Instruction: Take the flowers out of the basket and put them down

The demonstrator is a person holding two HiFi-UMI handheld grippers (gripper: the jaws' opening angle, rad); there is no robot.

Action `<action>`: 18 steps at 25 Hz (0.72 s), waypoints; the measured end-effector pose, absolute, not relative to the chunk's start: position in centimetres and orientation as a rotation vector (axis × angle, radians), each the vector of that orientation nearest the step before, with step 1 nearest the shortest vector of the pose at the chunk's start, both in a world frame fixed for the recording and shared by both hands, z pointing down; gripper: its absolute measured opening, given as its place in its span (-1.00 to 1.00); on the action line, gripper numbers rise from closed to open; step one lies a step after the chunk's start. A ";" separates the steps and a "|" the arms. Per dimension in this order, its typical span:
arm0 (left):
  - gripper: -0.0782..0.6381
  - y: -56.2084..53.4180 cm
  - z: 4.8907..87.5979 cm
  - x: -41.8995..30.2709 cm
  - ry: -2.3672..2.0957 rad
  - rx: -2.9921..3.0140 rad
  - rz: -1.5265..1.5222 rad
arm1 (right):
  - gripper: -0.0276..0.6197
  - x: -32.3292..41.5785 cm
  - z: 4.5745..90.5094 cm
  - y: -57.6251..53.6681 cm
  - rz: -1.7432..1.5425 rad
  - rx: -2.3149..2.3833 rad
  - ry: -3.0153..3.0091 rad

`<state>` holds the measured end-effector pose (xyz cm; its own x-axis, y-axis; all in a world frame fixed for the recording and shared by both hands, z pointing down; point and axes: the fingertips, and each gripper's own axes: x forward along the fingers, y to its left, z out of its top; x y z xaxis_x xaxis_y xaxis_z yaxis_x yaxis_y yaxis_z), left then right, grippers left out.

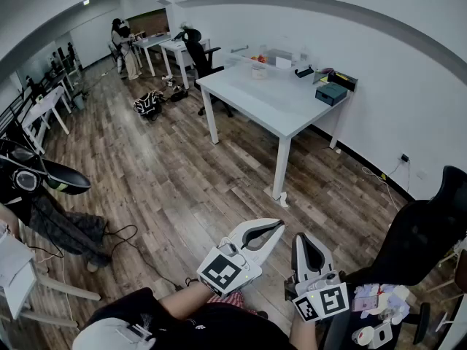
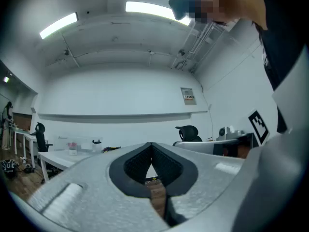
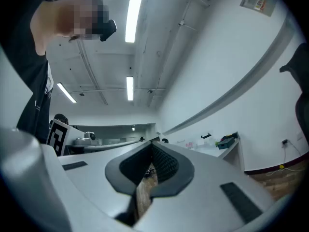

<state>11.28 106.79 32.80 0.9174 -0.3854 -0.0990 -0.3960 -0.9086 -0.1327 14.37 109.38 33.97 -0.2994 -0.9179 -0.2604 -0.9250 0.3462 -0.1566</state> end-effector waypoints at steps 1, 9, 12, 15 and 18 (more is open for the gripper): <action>-0.80 106.7 32.8 11.2 0.604 -2.926 0.106 | -0.88 14.3 34.0 109.3 0.036 -1.636 2.316; -0.80 106.5 32.7 11.0 0.656 -2.942 0.133 | -0.88 14.0 34.2 109.1 0.028 -1.611 2.340; -0.80 106.4 32.4 10.8 0.676 -2.942 0.137 | -0.88 13.9 34.1 108.8 0.017 -1.591 2.351; -0.80 106.1 32.5 10.2 0.701 -2.930 0.106 | -0.88 13.5 34.1 108.6 0.001 -1.572 2.357; -0.80 106.0 33.0 9.6 0.740 -2.926 0.094 | -0.88 13.3 34.6 108.4 -0.026 -1.554 2.351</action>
<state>9.55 106.01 32.96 0.8784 -0.4693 -0.0898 -0.4769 -0.8729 -0.1031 13.30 108.44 34.57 -0.3558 -0.8992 -0.2547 -0.8933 0.4073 -0.1901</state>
